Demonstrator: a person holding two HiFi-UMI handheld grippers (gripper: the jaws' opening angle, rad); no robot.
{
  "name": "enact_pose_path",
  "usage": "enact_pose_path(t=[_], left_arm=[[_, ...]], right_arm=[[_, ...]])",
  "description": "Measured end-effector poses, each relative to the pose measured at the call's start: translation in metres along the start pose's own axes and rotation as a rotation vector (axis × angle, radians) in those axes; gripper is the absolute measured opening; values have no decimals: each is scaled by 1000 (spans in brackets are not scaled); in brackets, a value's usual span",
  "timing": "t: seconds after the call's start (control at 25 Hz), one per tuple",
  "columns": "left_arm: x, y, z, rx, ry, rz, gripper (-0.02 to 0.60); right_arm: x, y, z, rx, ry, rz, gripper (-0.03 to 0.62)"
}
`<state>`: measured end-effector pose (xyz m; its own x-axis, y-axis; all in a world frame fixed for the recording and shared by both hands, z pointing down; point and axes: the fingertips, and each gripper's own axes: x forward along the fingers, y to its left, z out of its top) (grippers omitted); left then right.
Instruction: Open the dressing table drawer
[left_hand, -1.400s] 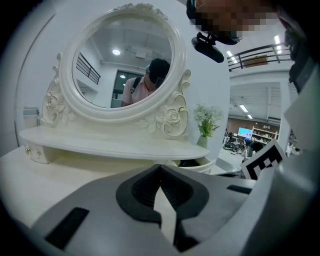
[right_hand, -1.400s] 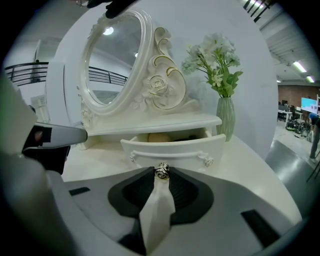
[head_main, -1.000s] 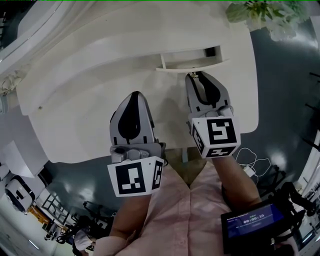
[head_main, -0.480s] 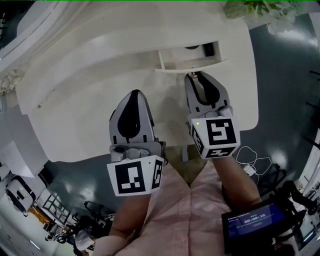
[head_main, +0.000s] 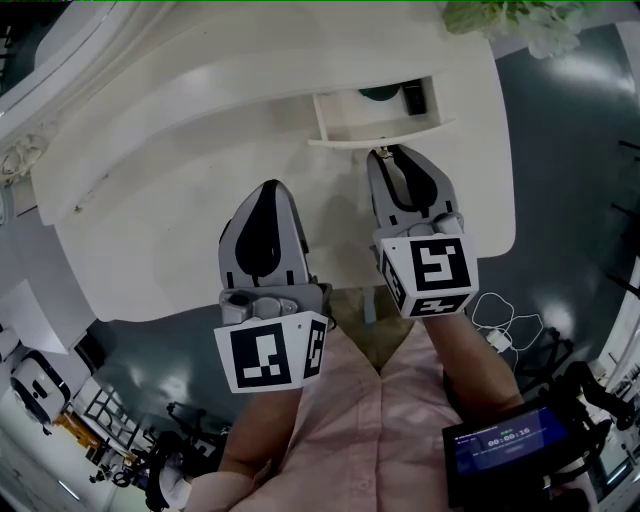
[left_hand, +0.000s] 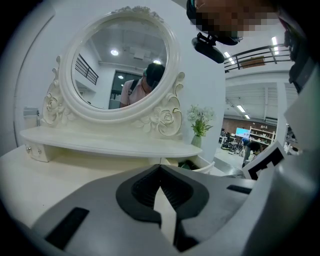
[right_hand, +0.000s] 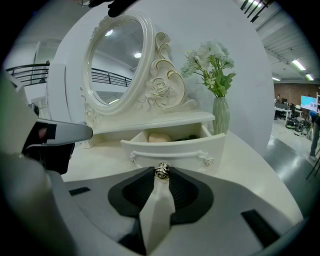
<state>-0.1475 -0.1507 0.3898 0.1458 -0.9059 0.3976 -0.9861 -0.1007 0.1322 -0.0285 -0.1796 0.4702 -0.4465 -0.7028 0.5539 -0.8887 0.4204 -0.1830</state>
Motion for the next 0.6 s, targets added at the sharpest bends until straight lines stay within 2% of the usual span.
enact_pose_path(t=[0.6], left_arm=[[-2,-3,-4,0,4,-6,21]], right_arm=[[-2,1,-4,-2,0,2,103]])
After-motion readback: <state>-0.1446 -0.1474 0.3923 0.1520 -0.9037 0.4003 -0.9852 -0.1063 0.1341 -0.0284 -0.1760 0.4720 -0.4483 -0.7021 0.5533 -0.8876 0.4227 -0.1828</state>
